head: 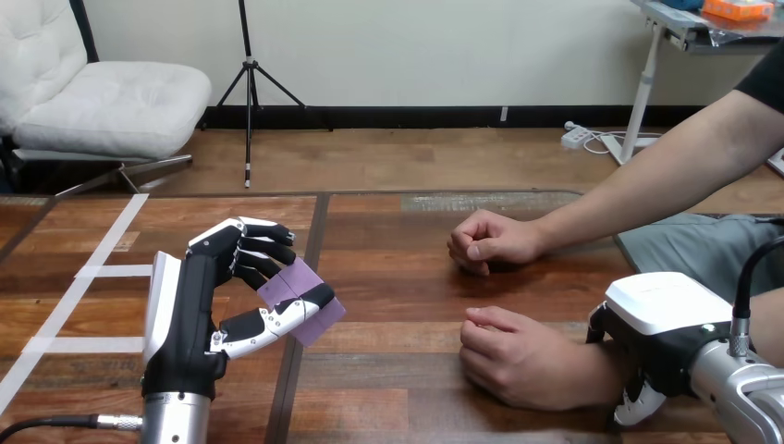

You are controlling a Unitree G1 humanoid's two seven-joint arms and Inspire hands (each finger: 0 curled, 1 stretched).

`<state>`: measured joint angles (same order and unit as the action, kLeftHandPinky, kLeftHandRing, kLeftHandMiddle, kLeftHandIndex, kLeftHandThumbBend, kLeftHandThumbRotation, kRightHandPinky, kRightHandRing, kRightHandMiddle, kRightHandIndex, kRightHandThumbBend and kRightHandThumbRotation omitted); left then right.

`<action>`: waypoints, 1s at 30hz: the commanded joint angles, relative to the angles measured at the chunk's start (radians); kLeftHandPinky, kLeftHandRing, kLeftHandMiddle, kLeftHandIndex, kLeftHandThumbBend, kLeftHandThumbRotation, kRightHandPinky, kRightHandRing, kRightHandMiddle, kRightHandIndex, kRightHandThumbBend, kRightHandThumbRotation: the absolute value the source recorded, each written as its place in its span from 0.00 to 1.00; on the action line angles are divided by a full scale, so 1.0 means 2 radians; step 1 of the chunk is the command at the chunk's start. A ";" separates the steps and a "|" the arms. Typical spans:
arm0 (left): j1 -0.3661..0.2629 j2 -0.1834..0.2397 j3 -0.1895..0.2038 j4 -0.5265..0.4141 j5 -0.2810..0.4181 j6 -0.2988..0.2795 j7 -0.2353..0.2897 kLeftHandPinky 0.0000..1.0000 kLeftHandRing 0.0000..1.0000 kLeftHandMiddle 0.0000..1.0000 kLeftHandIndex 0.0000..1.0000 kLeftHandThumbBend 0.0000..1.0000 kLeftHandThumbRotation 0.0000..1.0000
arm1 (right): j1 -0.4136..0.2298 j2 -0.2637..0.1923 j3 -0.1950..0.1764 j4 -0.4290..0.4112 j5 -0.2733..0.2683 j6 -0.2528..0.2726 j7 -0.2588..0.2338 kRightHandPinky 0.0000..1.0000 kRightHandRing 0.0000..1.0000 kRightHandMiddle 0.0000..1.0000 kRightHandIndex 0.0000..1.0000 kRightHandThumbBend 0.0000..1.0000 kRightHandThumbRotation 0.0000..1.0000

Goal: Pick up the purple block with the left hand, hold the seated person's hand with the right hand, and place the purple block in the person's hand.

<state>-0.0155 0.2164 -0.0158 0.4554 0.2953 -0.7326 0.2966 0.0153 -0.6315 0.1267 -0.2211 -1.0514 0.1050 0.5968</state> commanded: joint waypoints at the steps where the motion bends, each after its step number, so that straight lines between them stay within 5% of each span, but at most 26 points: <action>1: -0.022 0.001 0.007 -0.027 0.002 -0.006 0.001 0.39 0.46 0.52 0.54 0.70 0.06 | -0.021 -0.001 -0.001 0.004 0.011 0.007 -0.007 0.17 0.25 0.35 0.63 0.71 0.00; 18: -0.026 0.000 0.008 -0.022 -0.001 -0.007 -0.002 0.39 0.45 0.52 0.54 0.70 0.06 | -0.015 -0.004 -0.018 -0.017 0.036 0.007 -0.038 0.18 0.27 0.37 0.50 0.76 0.00; 30: -0.028 -0.001 0.007 -0.021 -0.003 -0.008 -0.004 0.38 0.45 0.51 0.54 0.70 0.06 | -0.014 -0.003 -0.023 -0.029 0.047 0.013 -0.044 0.23 0.32 0.40 0.54 0.78 0.00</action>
<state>-0.0156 0.2164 -0.0152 0.4554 0.2947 -0.7326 0.2899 0.0145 -0.6325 0.1197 -0.2271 -0.9839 0.1175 0.5373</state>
